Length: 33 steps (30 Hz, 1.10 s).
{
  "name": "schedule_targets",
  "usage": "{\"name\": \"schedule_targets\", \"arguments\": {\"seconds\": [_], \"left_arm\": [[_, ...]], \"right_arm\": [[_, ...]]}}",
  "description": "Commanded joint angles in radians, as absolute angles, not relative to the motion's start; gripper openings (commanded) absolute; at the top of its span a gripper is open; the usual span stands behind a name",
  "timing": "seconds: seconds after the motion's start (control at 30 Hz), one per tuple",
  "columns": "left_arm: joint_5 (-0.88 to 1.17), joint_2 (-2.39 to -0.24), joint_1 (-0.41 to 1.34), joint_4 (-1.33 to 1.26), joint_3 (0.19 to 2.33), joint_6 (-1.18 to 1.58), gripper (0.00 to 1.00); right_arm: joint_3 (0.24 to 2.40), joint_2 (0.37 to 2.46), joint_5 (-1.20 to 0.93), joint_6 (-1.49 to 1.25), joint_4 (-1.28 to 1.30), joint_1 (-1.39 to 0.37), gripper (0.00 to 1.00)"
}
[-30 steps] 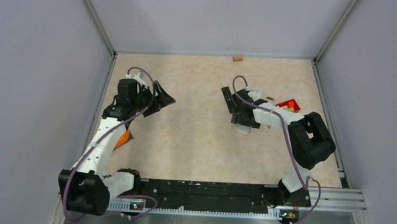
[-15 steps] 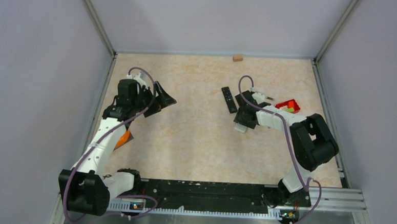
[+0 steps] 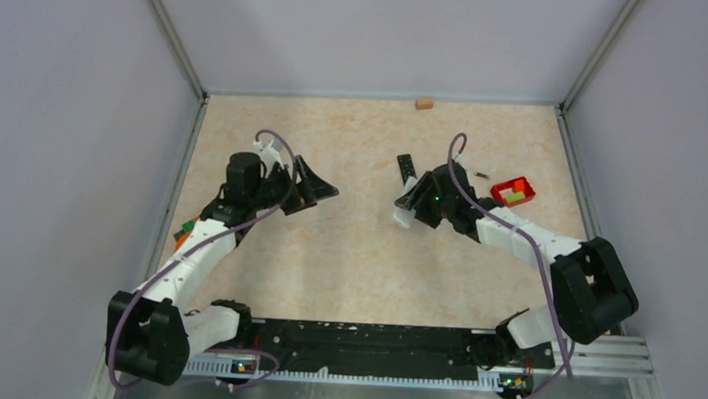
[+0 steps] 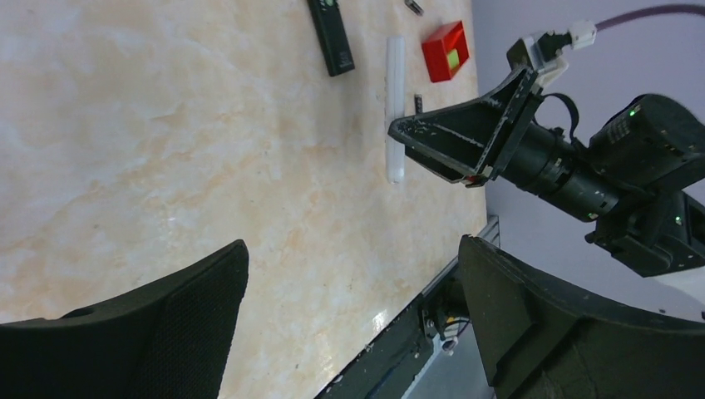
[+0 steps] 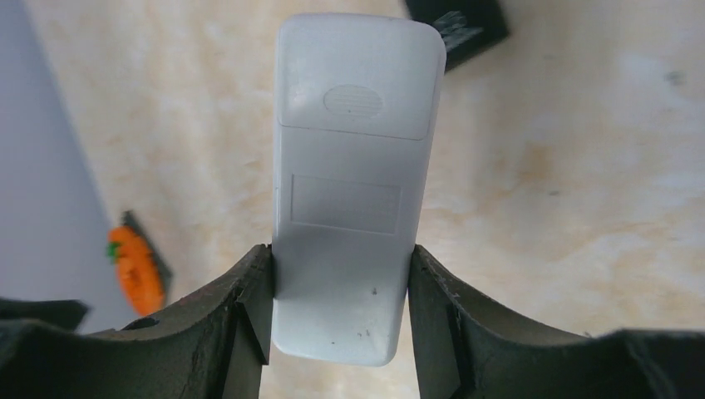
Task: Load the batteries into the remote control
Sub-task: Pick up the remote control from the center of the board, then remove the battery cover from the remote control.
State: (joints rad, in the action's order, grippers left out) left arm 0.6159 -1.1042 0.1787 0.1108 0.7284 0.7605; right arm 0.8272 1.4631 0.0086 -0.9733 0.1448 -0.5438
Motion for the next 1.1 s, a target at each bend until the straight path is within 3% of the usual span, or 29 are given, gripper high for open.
{"name": "schedule_targets", "arguments": {"seconds": [0.0,0.33,0.47,0.67,0.9,0.97,1.07], "left_arm": [[0.583,-1.089,0.297,-0.049,0.714,0.741,0.99],[0.356,-1.102,0.483,-0.152,0.668,0.675,0.98],[0.301,-1.119,0.515,-0.175,0.645,0.66,0.87],[0.289,-1.119,0.525,-0.241,0.609,0.678,0.61],[0.366,-1.168,0.529,-0.285,0.611,0.712,0.56],[0.392,-1.189,0.53,-0.305,0.61,0.728,0.49],[0.423,-1.21,0.533,-0.312,0.616,0.735,0.29]], "right_arm": [[0.841,1.368,-0.054,-1.189,-0.026,-0.622,0.26],[0.865,1.386,0.02,-1.487,-0.164,-0.796,0.26],[0.877,1.387,0.053,-1.533,-0.174,-0.827,0.26],[0.891,1.396,0.048,-1.557,-0.165,-0.828,0.26],[0.881,1.428,0.019,-1.6,-0.234,-0.829,0.26],[0.879,1.437,0.006,-1.61,-0.253,-0.828,0.26],[0.876,1.441,0.003,-1.612,-0.256,-0.826,0.27]]}}
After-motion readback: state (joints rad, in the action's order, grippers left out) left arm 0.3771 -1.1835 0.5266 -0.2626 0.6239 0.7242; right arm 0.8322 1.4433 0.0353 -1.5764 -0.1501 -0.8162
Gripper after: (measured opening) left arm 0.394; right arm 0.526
